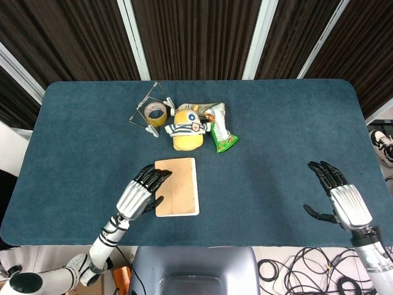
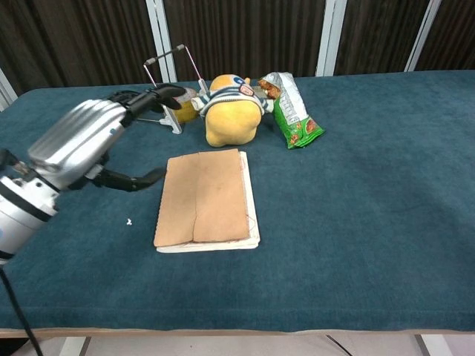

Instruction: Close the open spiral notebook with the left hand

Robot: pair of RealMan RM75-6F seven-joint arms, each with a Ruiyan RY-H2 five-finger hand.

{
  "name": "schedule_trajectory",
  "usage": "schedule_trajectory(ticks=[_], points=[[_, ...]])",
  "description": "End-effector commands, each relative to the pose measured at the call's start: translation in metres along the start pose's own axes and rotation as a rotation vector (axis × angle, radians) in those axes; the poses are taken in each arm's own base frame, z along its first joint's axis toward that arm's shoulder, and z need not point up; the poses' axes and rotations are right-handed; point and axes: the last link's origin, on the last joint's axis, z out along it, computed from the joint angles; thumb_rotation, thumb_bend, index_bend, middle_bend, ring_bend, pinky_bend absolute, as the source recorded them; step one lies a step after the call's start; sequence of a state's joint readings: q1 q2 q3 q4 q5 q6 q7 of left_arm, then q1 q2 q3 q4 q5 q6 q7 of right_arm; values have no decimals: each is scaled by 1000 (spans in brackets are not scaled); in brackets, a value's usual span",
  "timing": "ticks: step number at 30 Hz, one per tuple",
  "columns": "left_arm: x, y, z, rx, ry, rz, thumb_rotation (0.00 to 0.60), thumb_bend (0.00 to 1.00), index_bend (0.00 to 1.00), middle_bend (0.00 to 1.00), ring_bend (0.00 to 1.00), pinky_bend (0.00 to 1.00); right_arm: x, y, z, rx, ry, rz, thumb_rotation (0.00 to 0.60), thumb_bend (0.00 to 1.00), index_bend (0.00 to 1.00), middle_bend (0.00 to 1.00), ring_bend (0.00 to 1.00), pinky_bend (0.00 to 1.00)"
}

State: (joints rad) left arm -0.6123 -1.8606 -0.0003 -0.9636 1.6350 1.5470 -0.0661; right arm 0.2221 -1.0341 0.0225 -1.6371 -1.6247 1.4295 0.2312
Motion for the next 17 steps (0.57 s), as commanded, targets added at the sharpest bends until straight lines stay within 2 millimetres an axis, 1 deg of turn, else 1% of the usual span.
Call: schedule_trajectory(ticks=[1, 3, 4, 5, 7, 9, 11, 12, 14, 17], points=[[70, -53, -46, 331, -93, -169, 600, 361, 213, 222, 186, 162, 3, 4, -1, -20, 2, -11, 600, 159, 45, 74, 20, 115], [78, -56, -52, 350, -95, -153, 600, 367, 214, 220, 180, 157, 4, 5, -1, -22, 3, -11, 600, 158, 47, 74, 20, 115], [88, -63, -61, 383, -97, -124, 600, 363, 206, 214, 168, 149, 5, 6, -1, -29, 5, -14, 600, 158, 48, 74, 20, 115], [115, -88, -104, 531, -123, -19, 600, 351, 192, 206, 156, 139, 7, 14, -4, -57, 11, -30, 600, 158, 49, 74, 20, 115], [140, -91, -132, 597, -150, 20, 600, 331, 178, 198, 141, 126, 7, 21, -6, -73, 18, -75, 600, 158, 49, 73, 20, 115], [151, -92, -151, 629, -163, 51, 600, 325, 182, 198, 137, 121, 6, 23, -8, -82, 21, -99, 600, 158, 48, 74, 20, 115], [162, -92, -174, 673, -170, 93, 600, 325, 183, 195, 133, 116, 3, 24, -10, -87, 18, -91, 600, 158, 44, 74, 20, 114], [166, -91, -182, 684, -166, 109, 600, 324, 184, 194, 131, 115, 2, 25, -10, -88, 20, -91, 600, 158, 42, 74, 20, 115], [173, -87, -196, 698, -143, 142, 600, 321, 189, 194, 131, 116, 1, 27, -11, -87, 34, -107, 600, 158, 40, 74, 20, 115], [176, -79, -211, 699, -150, 179, 600, 318, 199, 193, 130, 116, -2, 26, -11, -73, 55, -126, 600, 158, 42, 74, 20, 115]])
